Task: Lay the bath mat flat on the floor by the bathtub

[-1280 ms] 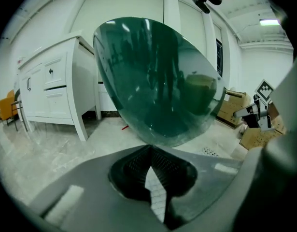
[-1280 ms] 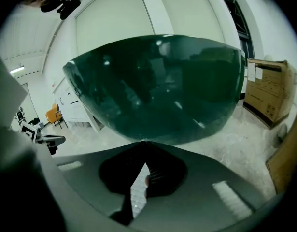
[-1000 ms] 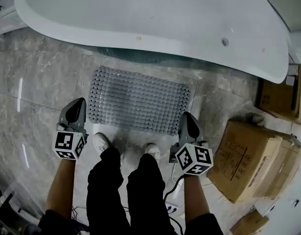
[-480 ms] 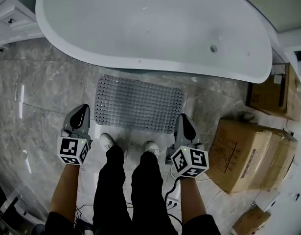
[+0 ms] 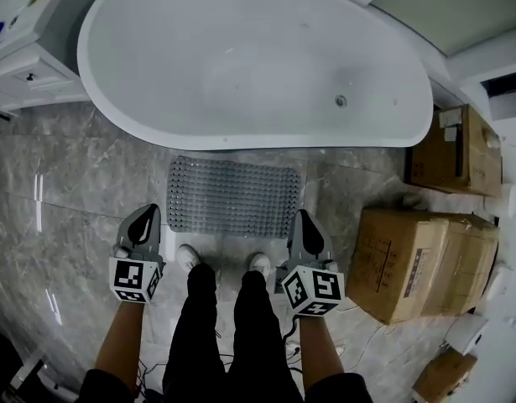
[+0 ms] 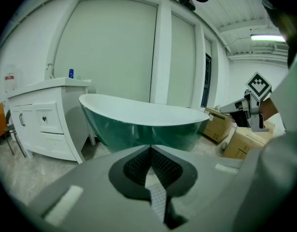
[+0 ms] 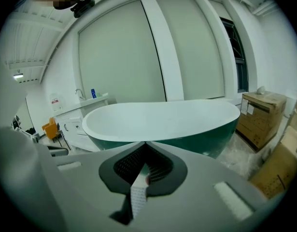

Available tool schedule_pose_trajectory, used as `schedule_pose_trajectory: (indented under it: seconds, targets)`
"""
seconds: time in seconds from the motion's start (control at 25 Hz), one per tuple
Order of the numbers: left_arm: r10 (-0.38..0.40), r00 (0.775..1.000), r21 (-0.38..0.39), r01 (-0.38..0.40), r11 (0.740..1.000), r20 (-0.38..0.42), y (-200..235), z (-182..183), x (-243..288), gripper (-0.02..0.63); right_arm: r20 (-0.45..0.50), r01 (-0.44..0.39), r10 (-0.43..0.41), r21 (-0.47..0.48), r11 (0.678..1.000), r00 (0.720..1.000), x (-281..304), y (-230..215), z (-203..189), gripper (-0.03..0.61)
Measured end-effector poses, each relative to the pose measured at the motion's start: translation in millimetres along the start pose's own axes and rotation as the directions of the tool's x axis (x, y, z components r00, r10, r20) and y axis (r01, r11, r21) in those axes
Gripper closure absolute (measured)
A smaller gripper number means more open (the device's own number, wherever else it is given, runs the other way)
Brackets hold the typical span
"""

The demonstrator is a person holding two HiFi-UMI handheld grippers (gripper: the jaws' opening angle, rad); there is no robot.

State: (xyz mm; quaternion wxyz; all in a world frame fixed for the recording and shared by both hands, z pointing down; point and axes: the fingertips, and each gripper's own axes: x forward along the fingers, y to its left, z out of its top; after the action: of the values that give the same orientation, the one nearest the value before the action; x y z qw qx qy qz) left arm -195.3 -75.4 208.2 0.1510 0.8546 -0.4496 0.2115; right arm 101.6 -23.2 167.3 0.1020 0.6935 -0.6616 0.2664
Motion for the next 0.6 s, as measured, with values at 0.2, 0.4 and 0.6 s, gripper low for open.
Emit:
schedule_pose_trajectory:
  seconds: [0.2,0.4,0.6]
  targets:
    - [-0.022,1.000,0.017,0.021,1.000,0.017,-20,42,-15,0.613,0.047,0.009,-0.010,0.014,1.000,0.999,-26,6,36,0.552]
    - [-0.033,0.998,0.006,0.033,0.999,0.051,-36,84,-26,0.612,0.095,0.021,-0.025,0.041,0.999,0.995,-46,3,69,0.554]
    - [-0.035,0.996,0.019,0.034,0.999,0.081,-57,121,-37,0.612,0.127,0.014,-0.023,0.072,0.997,0.992,-67,-6,94,0.555]
